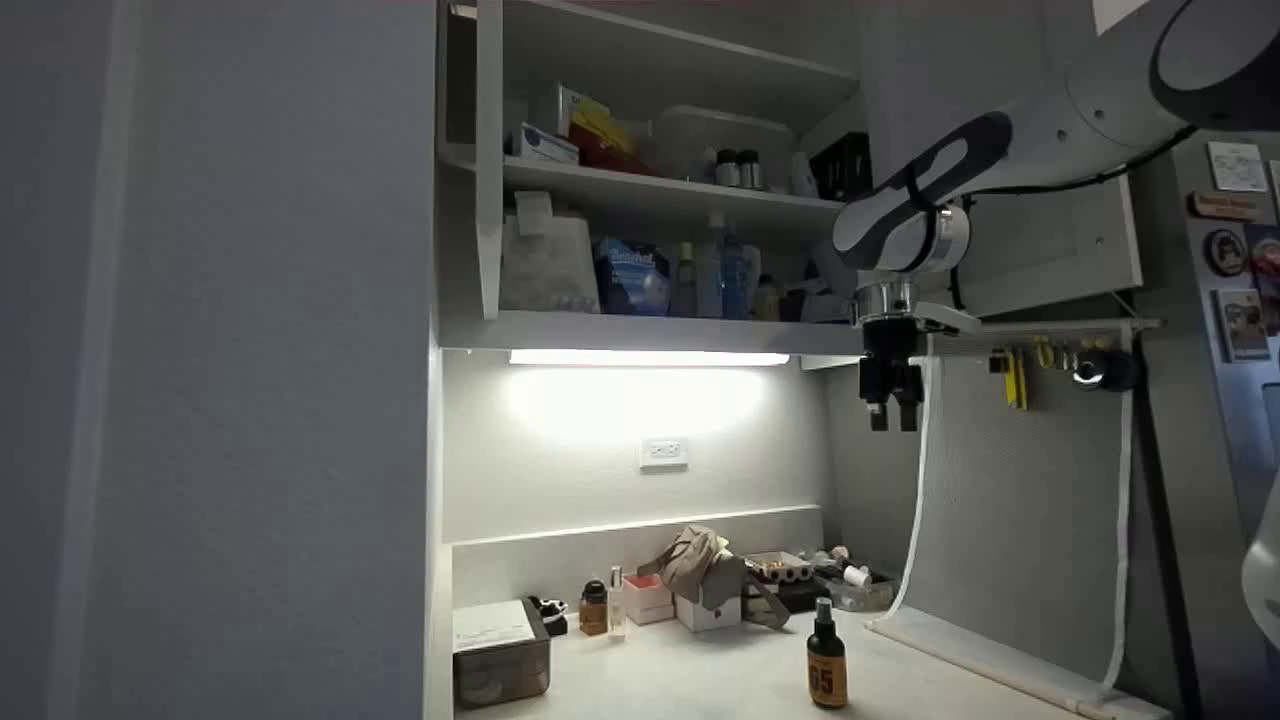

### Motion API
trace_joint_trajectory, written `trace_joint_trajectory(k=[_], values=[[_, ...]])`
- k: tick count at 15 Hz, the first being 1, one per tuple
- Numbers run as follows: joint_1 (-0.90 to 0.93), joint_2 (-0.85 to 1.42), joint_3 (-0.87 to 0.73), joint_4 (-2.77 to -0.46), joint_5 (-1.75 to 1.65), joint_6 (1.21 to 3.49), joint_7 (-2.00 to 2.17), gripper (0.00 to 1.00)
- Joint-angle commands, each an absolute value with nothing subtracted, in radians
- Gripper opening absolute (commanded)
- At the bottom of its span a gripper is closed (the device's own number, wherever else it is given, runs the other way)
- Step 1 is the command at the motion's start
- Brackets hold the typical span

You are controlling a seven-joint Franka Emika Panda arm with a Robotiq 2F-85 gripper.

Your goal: Close the right cupboard door and take the transparent flag off the hanger

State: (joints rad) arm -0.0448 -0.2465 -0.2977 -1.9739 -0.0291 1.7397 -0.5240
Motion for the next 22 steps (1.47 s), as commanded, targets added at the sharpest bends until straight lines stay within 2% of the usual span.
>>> trace_joint_trajectory(k=[1, 9, 14, 22], values=[[-0.072, -0.243, -0.274, -1.971, -0.022, 1.737, -0.53, 1.0], [-0.072, -0.243, -0.274, -1.971, -0.022, 1.737, -0.53, 1.0], [-0.07, -0.388, -0.223, -2.046, -0.068, 1.693, -0.523, 1.0], [-0.038, -0.708, -0.176, -2.149, -0.138, 1.503, -0.539, 1.0]])
